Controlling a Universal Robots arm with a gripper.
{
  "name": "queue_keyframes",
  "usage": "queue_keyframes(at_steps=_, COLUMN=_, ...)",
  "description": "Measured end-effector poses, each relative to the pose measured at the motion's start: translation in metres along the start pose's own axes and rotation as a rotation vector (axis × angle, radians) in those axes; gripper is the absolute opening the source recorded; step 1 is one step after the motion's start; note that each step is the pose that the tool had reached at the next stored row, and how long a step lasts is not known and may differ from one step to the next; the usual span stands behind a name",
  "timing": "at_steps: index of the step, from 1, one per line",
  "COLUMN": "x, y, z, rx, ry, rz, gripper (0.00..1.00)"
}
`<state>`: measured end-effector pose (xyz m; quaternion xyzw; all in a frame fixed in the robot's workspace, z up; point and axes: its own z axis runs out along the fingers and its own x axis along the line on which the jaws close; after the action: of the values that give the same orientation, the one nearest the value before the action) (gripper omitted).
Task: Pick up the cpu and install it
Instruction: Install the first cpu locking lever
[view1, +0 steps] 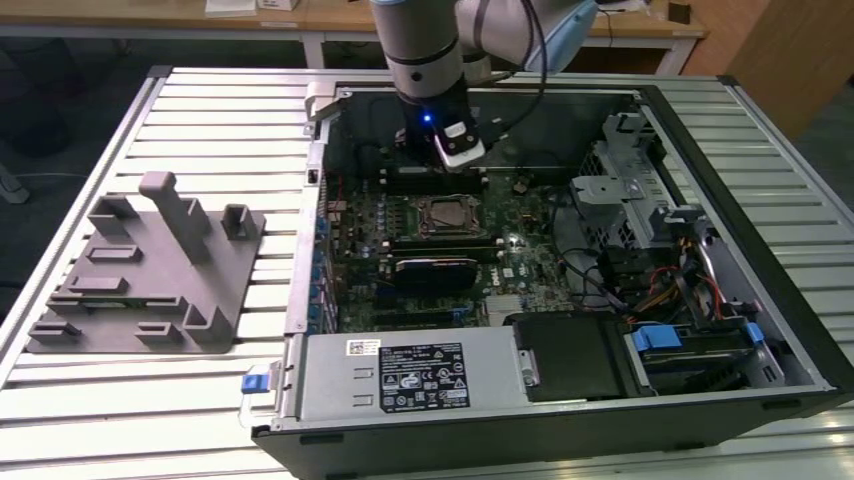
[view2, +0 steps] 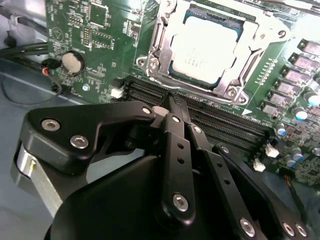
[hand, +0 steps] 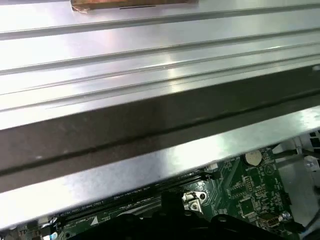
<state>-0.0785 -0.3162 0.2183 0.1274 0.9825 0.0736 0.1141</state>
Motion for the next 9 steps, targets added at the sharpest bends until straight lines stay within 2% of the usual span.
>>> queue_keyframes(at_steps=2, x=-0.0006, y=0.0005, z=-0.0027, rx=0.0, ry=0.0, rz=0.0, gripper=0.11)
queue_keyframes(at_steps=7, x=-0.0006, y=0.0005, z=-0.0027, rx=-0.0002, ry=-0.0001, rz=0.0, gripper=0.11)
queue_keyframes(at_steps=9, x=-0.0011, y=0.0003, z=-0.0027, rx=0.0008, ry=0.0028, rz=0.0, gripper=0.11)
